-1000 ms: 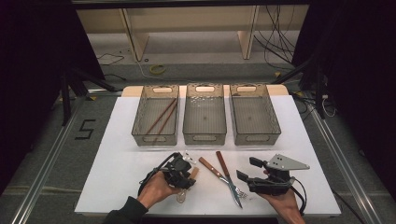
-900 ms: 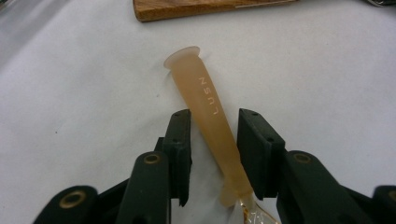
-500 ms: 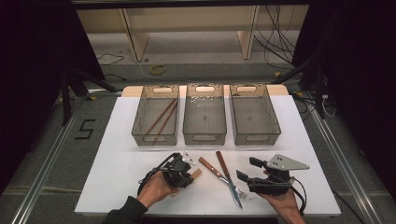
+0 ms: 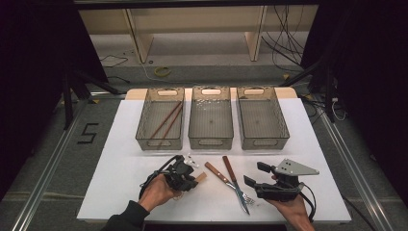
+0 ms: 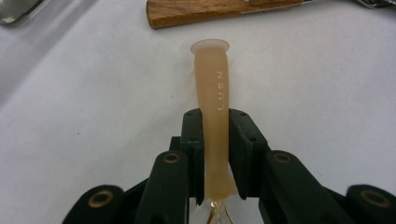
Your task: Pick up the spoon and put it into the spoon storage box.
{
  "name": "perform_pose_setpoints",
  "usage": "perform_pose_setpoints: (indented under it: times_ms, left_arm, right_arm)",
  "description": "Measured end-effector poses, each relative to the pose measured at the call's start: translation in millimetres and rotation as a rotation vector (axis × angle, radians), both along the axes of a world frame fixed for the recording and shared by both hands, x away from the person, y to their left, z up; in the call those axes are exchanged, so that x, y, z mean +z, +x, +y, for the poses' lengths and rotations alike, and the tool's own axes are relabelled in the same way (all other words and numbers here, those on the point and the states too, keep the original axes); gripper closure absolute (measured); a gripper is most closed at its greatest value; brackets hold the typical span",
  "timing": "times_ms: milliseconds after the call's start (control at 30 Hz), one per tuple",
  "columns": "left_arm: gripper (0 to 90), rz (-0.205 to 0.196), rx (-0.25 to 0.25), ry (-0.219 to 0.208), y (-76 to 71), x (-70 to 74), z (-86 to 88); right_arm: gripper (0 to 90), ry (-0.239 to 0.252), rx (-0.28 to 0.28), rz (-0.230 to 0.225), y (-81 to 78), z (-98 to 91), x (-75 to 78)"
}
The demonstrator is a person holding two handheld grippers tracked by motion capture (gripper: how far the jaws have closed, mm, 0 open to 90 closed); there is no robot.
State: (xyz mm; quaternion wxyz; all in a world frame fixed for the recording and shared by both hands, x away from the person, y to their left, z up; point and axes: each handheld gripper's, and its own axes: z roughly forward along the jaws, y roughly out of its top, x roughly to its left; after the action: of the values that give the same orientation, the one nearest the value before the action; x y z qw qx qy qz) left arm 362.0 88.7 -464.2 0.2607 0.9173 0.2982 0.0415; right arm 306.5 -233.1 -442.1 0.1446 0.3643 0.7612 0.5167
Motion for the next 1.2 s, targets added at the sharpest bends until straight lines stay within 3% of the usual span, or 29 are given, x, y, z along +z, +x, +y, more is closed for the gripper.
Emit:
perform_pose_setpoints:
  times_ms: [600, 1200]
  left_arm:
    - [76.5, -0.034, 0.061, -0.148, 14.4, 31.3, 24.6]
    - [76.4, -0.102, 0.101, -0.27, 44.0, 69.1, 33.4]
  right_arm:
    - [28.2, -0.001, -0.001, 0.006, 0.2, 0.4, -0.3]
    - [28.2, -0.001, -0.001, 0.005, 0.2, 0.2, -0.3]
